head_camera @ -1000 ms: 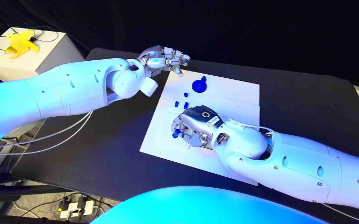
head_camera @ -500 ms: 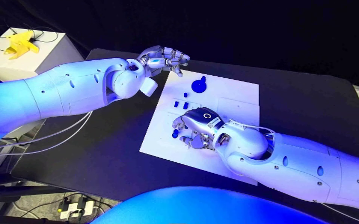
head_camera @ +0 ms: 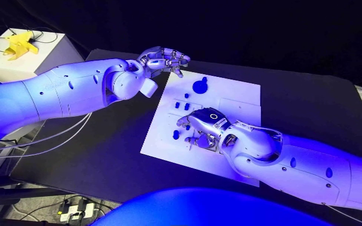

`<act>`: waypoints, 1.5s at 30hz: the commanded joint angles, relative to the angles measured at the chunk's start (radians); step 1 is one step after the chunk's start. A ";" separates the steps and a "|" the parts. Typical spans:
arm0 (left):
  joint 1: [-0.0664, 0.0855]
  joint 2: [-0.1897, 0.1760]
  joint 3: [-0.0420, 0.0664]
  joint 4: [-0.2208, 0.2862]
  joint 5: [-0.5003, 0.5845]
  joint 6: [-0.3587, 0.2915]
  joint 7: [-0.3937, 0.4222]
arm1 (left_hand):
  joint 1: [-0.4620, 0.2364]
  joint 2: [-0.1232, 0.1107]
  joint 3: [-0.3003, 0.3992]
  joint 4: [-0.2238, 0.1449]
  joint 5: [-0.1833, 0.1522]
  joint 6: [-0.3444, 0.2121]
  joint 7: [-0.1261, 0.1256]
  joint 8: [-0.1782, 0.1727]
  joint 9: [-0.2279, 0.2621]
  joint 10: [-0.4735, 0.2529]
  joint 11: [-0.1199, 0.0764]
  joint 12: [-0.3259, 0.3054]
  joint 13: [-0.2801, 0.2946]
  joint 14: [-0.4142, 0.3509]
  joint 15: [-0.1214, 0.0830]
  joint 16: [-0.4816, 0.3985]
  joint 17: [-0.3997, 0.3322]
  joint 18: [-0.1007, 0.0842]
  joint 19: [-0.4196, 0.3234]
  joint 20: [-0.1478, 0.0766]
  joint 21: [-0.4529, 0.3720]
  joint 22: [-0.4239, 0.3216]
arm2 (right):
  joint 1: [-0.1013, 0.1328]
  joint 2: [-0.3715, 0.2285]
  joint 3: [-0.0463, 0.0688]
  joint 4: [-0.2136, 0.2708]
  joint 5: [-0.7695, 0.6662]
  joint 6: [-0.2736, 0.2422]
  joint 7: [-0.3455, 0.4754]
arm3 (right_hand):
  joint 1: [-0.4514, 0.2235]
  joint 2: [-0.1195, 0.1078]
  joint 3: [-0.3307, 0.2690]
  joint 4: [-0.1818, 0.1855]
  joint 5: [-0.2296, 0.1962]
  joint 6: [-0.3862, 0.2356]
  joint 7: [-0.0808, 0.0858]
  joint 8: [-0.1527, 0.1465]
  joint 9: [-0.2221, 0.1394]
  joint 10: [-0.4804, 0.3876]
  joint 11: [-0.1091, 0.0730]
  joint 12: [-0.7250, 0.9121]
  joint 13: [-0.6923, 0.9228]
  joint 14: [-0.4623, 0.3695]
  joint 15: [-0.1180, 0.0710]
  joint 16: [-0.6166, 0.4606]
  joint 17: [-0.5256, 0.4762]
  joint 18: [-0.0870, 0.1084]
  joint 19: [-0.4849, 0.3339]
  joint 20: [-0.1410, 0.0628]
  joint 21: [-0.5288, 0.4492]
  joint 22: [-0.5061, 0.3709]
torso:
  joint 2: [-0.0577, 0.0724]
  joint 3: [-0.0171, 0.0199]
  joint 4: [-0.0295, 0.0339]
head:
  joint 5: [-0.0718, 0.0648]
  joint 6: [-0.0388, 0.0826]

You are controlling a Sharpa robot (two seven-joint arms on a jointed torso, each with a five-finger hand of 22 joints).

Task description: Assemble the parts on the task board

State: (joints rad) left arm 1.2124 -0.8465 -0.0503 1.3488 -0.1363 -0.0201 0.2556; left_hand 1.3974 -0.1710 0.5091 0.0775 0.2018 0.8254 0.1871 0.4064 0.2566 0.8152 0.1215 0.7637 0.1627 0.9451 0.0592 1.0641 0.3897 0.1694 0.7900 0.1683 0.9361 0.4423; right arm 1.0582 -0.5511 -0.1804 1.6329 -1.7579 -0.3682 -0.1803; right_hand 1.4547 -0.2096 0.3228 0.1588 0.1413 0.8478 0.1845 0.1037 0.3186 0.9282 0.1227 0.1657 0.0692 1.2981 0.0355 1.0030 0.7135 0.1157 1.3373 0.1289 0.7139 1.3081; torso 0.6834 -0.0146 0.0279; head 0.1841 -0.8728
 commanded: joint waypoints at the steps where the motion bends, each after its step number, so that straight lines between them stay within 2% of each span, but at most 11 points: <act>1: 0.000 0.000 0.001 0.002 -0.001 0.019 0.002 | 0.007 -0.002 -0.002 0.006 0.003 -0.002 0.001 -0.006 -0.001 0.002 0.004 -0.004 -0.001 0.001 0.003 -0.006 -0.001 0.014 0.007 -0.003 -0.003 -0.001 | 0.003 -0.021 0.001 0.020 0.012 -0.078 0.031 | 0.016 0.003 -0.010 0.004 0.002 0.008 -0.004 -0.002 -0.002 -0.003 -0.001 0.016 0.001 -0.005 -0.003 -0.001 -0.001 0.017 0.002 0.001 0.000 0.047 | 0.000 -0.0003 0.0004 | -0.003 0.000; 8: 0.000 -0.001 0.001 0.002 -0.001 0.019 0.002 | 0.007 -0.002 -0.002 0.006 0.003 -0.002 0.001 -0.006 -0.001 0.002 0.004 -0.004 -0.001 0.001 0.003 -0.006 -0.001 0.014 0.007 -0.003 -0.003 -0.001 | 0.035 -0.096 0.005 0.059 0.138 -0.135 0.085 | 0.034 -0.003 0.017 0.019 0.012 0.054 -0.013 0.010 -0.006 0.072 -0.015 0.076 0.003 0.018 -0.014 0.021 0.014 0.011 0.025 -0.011 0.043 0.058 | -0.003 -0.0008 -0.0035 | -0.032 0.000; 14: -0.003 -0.003 0.000 -0.001 -0.001 0.017 0.006 | 0.006 -0.002 -0.003 0.007 0.003 -0.003 0.001 -0.006 -0.001 0.002 0.004 -0.004 -0.001 0.001 0.003 -0.006 -0.001 0.013 0.007 -0.003 -0.004 -0.002 | 0.092 -0.216 0.007 0.097 0.459 -0.086 0.107 | 0.013 -0.017 0.062 0.058 -0.033 0.108 -0.020 0.031 -0.010 0.209 -0.035 0.131 0.013 0.029 -0.028 0.039 0.027 0.001 0.048 -0.019 0.108 0.079 | -0.011 0.0038 -0.0117 | -0.097 0.000; 16: -0.005 -0.004 0.000 -0.002 -0.001 0.016 0.008 | 0.006 -0.002 -0.003 0.007 0.003 -0.003 0.001 -0.006 -0.001 0.002 0.004 -0.004 -0.001 0.001 0.003 -0.006 -0.001 0.013 0.007 -0.003 -0.004 -0.002 | 0.106 -0.251 0.007 0.106 0.522 -0.073 0.101 | 0.002 -0.023 0.065 0.070 -0.034 0.134 -0.030 0.047 -0.007 0.285 -0.052 0.174 0.040 0.058 -0.042 0.076 0.075 -0.010 0.074 -0.030 0.184 0.101 | -0.014 0.0057 -0.0163 | -0.114 0.000; 18: -0.008 -0.004 0.000 -0.002 -0.001 0.016 0.011 | 0.006 -0.002 -0.003 0.007 0.003 -0.003 0.001 -0.006 -0.001 0.002 0.004 -0.004 -0.001 0.001 0.003 -0.006 -0.001 0.013 0.007 -0.003 -0.004 -0.002 | 0.126 -0.313 0.007 0.123 0.607 -0.056 0.080 | -0.019 -0.027 0.050 0.083 -0.031 0.147 -0.048 0.062 -0.004 0.369 -0.075 0.261 0.102 0.124 -0.063 0.173 0.207 -0.037 0.126 -0.048 0.363 0.149 | -0.017 0.0077 -0.0196 | -0.154 0.000; 21: -0.013 -0.004 0.000 -0.001 -0.001 0.015 0.013 | 0.006 -0.001 -0.003 0.008 0.003 -0.003 0.001 -0.007 -0.001 0.002 0.004 -0.004 -0.001 0.001 0.003 -0.006 -0.001 0.014 0.007 -0.003 -0.005 -0.002 | 0.142 -0.380 0.007 0.145 0.679 -0.022 0.041 | -0.054 -0.018 0.021 0.110 -0.023 0.163 -0.066 0.105 0.017 0.356 -0.096 0.434 0.277 0.175 -0.078 0.272 0.357 -0.055 0.157 -0.068 0.478 0.182 | -0.022 0.0116 -0.0270 | -0.191 0.000; 24: -0.020 -0.005 0.000 -0.001 0.000 0.013 0.015 | 0.006 -0.001 -0.003 0.008 0.003 -0.003 0.001 -0.007 -0.001 0.002 0.004 -0.004 -0.001 0.001 0.003 -0.006 -0.001 0.014 0.007 -0.003 -0.005 -0.002 | 0.152 -0.435 0.007 0.165 0.731 0.019 -0.009 | -0.104 0.002 -0.021 0.124 0.002 0.153 -0.078 0.159 0.054 0.404 -0.099 0.872 0.818 0.205 -0.083 0.369 0.507 -0.065 0.170 -0.071 0.550 0.196 | -0.026 0.0168 -0.0336 | -0.218 0.000; 26: -0.024 -0.005 0.000 0.001 0.000 0.012 0.016 | 0.006 -0.001 -0.003 0.008 0.003 -0.003 0.001 -0.007 -0.001 0.002 0.004 -0.004 -0.001 0.001 0.003 -0.006 -0.001 0.014 0.007 -0.003 -0.005 -0.002 | 0.155 -0.463 0.005 0.176 0.750 0.042 -0.041 | -0.124 0.015 -0.037 0.128 0.002 0.153 -0.080 0.181 0.073 0.439 -0.101 0.999 0.981 0.207 -0.084 0.382 0.529 -0.067 0.173 -0.074 0.568 0.199 | -0.028 0.0188 -0.0370 | -0.231 0.000; 32: -0.035 -0.007 0.000 0.011 0.001 0.010 0.018 | 0.006 -0.001 -0.003 0.008 0.003 -0.003 0.001 -0.007 -0.001 0.002 0.004 -0.004 -0.001 0.001 0.003 -0.006 -0.001 0.014 0.007 -0.003 -0.005 -0.002 | 0.155 -0.516 -0.003 0.212 0.732 0.080 -0.127 | -0.179 0.047 -0.082 0.131 0.002 0.159 -0.093 0.226 0.121 0.544 -0.110 1.246 1.303 0.234 -0.091 0.465 0.666 -0.080 0.189 -0.079 0.654 0.216 | -0.034 0.0238 -0.0471 | -0.246 0.000; 38: -0.041 -0.007 0.000 0.025 0.001 0.011 0.019 | 0.007 -0.001 -0.003 0.009 0.003 -0.003 0.001 -0.007 -0.001 0.002 0.004 -0.003 -0.002 0.001 0.003 -0.006 -0.001 0.014 0.008 -0.003 -0.006 -0.003 | 0.140 -0.527 -0.014 0.234 0.690 0.064 -0.191 | -0.187 0.051 -0.091 0.131 0.010 0.147 -0.089 0.213 0.118 0.559 -0.108 1.272 1.339 0.240 -0.089 0.486 0.701 -0.086 0.196 -0.079 0.691 0.224 | -0.036 0.0243 -0.0535 | -0.248 0.000; 45: -0.044 -0.009 0.001 0.037 0.001 0.011 0.019 | 0.007 -0.001 -0.003 0.009 0.003 -0.003 0.001 -0.007 -0.001 0.002 0.004 -0.003 -0.002 0.001 0.003 -0.006 -0.001 0.014 0.008 -0.003 -0.006 -0.003 | 0.111 -0.500 -0.019 0.242 0.600 0.048 -0.240 | -0.210 0.040 -0.121 0.133 0.009 0.171 -0.095 0.221 0.123 0.559 -0.111 1.273 1.347 0.241 -0.090 0.491 0.710 -0.088 0.197 -0.078 0.703 0.226 | -0.035 0.0216 -0.0501 | -0.244 0.000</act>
State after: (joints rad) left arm 1.1697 -0.8550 -0.0505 1.3809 -0.1363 -0.0180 0.2596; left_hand 1.3974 -0.1710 0.5063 0.0802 0.2018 0.8254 0.1871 0.4064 0.2568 0.8152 0.1215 0.7637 0.1620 0.9450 0.0592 1.0641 0.3898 0.1694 0.7936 0.1645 0.9361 0.4402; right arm 1.1758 -1.0580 -0.1987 1.8716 -1.0818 -0.3302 -0.3642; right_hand 1.2527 -0.1683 0.2086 0.2907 0.1473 1.0111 0.0903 0.3199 0.4387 1.4617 0.0116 1.4342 1.3081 1.4650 -0.0484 1.4875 1.3085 0.0453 1.4663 0.0536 1.4126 1.3075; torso 0.6477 0.0084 -0.0236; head -0.0612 -0.8728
